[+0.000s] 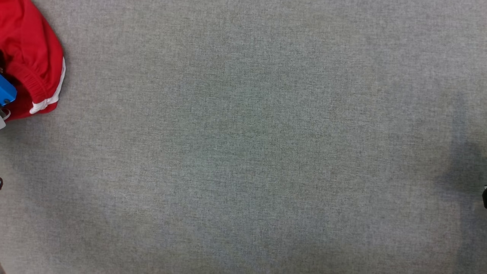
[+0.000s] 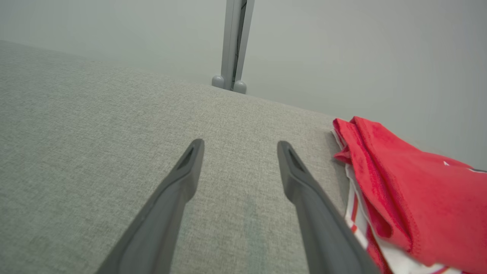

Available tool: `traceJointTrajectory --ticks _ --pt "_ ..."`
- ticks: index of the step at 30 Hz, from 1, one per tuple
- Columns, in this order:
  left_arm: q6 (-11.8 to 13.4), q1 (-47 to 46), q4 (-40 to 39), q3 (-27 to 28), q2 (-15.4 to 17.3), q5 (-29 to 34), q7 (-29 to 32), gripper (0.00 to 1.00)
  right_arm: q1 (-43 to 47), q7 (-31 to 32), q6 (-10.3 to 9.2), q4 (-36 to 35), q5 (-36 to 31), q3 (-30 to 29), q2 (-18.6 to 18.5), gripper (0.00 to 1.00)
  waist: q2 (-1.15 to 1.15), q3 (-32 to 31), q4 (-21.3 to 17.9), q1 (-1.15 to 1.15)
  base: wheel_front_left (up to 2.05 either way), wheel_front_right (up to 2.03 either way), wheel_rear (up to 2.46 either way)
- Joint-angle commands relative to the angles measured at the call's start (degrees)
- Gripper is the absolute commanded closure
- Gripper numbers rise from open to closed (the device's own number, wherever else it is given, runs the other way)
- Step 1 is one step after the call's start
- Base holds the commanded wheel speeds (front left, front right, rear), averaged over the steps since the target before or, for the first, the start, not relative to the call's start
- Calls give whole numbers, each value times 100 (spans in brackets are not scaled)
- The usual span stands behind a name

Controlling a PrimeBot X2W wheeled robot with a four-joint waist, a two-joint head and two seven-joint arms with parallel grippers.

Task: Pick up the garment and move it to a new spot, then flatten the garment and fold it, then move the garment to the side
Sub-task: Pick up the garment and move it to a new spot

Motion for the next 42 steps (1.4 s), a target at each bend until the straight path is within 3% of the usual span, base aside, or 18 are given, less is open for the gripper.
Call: traceJointTrajectory --ticks 1,7,14,26,32,42 --pt "-34 185 228 -88 -180 -20 159 100 -60 -15 -2 26 -5 2 23 0 0 -18 -20 1 0 0 0" --pt "-98 59 212 -134 -46 38 -269 100 -105 -92 -2 145 7 18 81 0 0 -140 -85 1 0 0 0" --pt "-157 -294 -14 -285 270 334 -1258 100 -193 -280 -2 479 43 178 222 0 0 -499 -221 1 0 0 0" --pt "-290 -955 -760 -845 450 837 -2551 100 -264 -778 -1 1390 98 545 722 0 0 -1366 -792 1 0 0 0" --pt "-277 -1304 -1530 -1237 280 1148 -2662 100 -351 -1053 -2 1827 163 717 947 0 0 -1619 -1240 1 0 0 0" --pt "-194 -1163 -3161 -1794 -182 1326 -2321 100 -560 -1456 -1 2477 295 1081 1245 0 0 -1819 -2118 1 0 0 0"
